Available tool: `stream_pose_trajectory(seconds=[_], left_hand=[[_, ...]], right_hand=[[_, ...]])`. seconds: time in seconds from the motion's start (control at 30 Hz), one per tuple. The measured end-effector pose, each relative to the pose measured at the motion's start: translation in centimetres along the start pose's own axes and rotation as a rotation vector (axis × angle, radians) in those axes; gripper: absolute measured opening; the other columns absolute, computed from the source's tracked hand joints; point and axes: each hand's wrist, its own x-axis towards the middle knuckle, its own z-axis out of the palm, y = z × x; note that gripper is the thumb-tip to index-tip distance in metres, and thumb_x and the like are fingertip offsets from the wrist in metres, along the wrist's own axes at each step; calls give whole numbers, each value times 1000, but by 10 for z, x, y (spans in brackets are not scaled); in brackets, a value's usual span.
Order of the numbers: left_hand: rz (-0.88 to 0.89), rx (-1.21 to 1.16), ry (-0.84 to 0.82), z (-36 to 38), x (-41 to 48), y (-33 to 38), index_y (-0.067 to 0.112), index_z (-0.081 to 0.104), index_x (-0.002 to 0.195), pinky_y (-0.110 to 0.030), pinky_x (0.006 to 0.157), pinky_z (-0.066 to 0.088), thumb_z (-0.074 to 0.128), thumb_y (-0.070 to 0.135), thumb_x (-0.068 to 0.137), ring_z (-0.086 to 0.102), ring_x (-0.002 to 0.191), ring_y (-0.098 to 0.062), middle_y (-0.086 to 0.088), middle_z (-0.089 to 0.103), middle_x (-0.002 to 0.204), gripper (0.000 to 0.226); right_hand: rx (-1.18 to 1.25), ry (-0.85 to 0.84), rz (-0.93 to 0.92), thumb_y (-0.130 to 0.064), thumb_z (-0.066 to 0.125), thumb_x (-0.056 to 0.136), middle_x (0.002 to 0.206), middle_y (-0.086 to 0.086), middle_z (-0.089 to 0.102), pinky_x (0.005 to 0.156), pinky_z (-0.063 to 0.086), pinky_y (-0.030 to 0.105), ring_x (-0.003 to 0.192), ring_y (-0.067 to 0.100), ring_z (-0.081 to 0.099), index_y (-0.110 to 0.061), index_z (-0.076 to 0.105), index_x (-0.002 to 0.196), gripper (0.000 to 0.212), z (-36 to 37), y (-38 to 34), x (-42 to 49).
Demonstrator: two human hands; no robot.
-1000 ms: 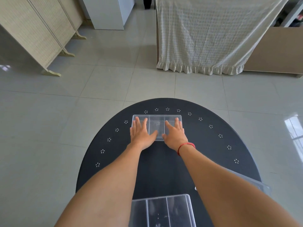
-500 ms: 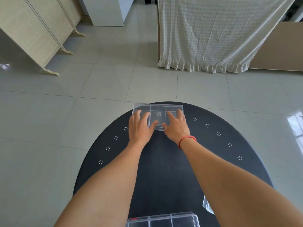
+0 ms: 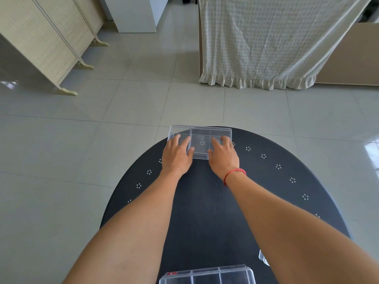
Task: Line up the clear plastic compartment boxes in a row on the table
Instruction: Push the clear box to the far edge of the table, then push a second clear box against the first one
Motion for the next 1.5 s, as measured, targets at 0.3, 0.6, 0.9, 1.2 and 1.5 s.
stream_pose_trajectory(seconds=[0.3,0.6,0.9,1.2,1.5], left_hand=[[5,31,-71,-4,-5,4,20,25,152,-39,119,21,34,35,103,17,148,-28,-14,18,160,52],[-38,-86,-129,-45,-52,46,17,27,152,-43,116,26,33,37,103,13,150,-24,-10,22,161,53],[7,-117,-313,-29,-151,147,22,15,155,-46,111,31,40,42,99,23,147,-28,-8,20,161,64],[-149,-322,-578,30,-238,223,21,14,152,-40,103,39,58,35,91,41,134,-27,-3,31,152,76],[-207,-419,-354,19,-225,199,26,17,152,-44,105,41,76,31,80,39,136,-28,-7,35,150,93]], right_hand=[[-33,-69,41,-25,39,102,158,16,21,121,25,36,150,28,16,-5,30,148,51,-3,-7,-1],[133,-102,169,-36,39,99,161,15,20,119,22,46,148,30,21,-3,46,139,52,-43,8,-46],[181,-19,317,-37,43,97,159,15,28,118,21,49,146,30,29,-4,49,137,52,-87,103,-150],[386,-26,837,-37,59,85,151,17,37,110,39,52,136,39,41,-7,33,146,72,-68,217,-258],[548,-1,793,-22,63,85,148,19,41,107,44,45,131,39,47,-10,12,154,86,-72,186,-247]])
